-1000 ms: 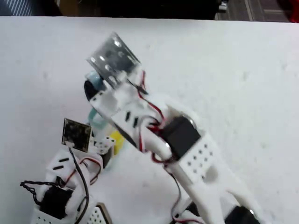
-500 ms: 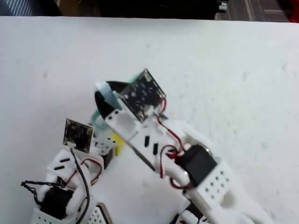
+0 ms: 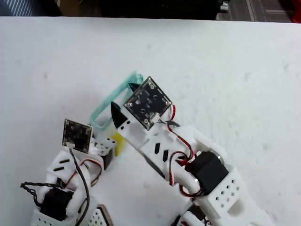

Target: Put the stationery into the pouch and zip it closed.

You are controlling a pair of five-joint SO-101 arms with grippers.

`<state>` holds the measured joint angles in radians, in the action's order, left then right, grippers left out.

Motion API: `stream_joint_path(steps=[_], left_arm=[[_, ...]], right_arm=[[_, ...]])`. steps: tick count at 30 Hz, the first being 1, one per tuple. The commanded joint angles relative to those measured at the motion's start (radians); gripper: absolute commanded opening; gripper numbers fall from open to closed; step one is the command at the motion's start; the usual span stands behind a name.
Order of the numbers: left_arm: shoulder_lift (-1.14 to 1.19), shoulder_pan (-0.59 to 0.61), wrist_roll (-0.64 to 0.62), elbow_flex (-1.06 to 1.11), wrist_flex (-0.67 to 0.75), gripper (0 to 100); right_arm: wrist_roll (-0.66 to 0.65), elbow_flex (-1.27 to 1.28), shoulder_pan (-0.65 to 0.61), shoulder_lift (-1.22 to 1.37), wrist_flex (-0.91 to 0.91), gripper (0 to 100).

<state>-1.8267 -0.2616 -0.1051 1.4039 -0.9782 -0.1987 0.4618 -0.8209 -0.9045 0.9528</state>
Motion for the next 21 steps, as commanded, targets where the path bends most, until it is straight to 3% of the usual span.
stream_joint_path(steps=[1,6,13,16,21], left_arm=[[-0.001,-0.008,-0.012,-0.006,0.017,22],[-0.001,-0.008,-0.009,-0.006,0.017,22],[-0.001,-0.018,-0.008,-0.006,0.018,22],[-0.001,-0.018,-0.008,-0.006,0.018,22],[-0.001,-0.018,-0.008,-0.006,0.018,22]], right_arm=[[-0.006,-0.123,0.065,-0.015,0.008,19.9],[-0.008,-0.281,0.133,0.015,0.077,21.5],[0.026,-0.483,0.111,0.222,0.297,21.9],[0.212,-0.601,0.105,0.326,0.38,23.5],[0.557,-0.825,0.028,0.478,0.536,37.4]])
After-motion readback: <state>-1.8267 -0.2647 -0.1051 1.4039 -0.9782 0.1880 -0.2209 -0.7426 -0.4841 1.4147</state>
